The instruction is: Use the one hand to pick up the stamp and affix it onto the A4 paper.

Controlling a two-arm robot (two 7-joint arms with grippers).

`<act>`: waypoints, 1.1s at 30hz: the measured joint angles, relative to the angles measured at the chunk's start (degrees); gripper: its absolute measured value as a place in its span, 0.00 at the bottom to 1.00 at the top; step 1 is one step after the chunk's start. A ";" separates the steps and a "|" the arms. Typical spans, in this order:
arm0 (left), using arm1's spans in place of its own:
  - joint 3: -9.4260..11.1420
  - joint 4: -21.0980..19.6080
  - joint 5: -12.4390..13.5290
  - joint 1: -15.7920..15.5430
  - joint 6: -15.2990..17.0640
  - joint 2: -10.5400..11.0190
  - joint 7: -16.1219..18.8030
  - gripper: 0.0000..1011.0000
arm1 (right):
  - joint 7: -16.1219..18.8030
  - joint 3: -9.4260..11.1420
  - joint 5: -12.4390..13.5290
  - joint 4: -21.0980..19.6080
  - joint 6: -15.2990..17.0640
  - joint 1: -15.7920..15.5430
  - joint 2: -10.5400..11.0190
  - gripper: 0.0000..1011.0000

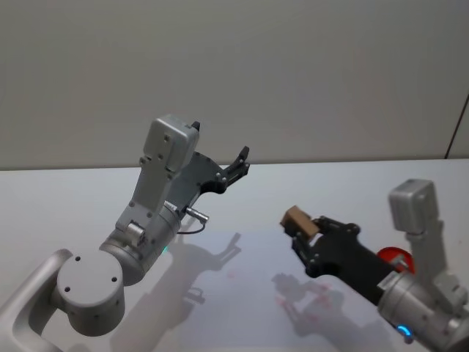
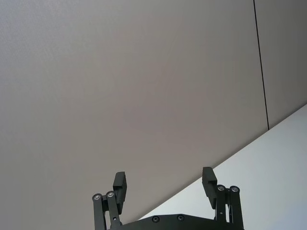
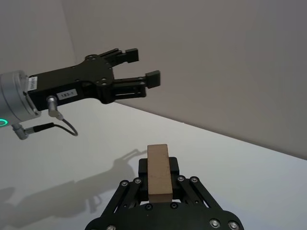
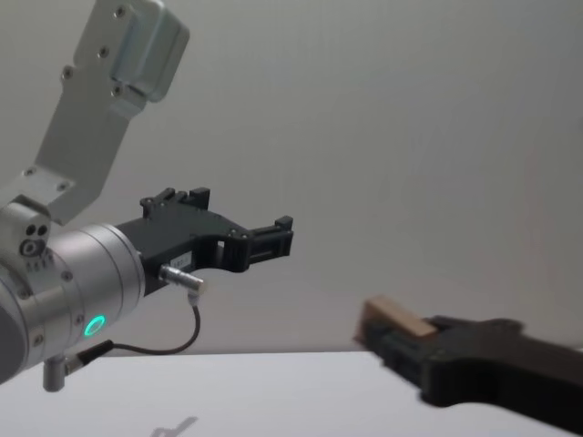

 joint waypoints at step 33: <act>0.00 0.00 0.00 0.00 0.00 0.00 0.00 0.99 | -7.53 10.10 3.84 4.44 -8.01 -6.23 13.33 0.22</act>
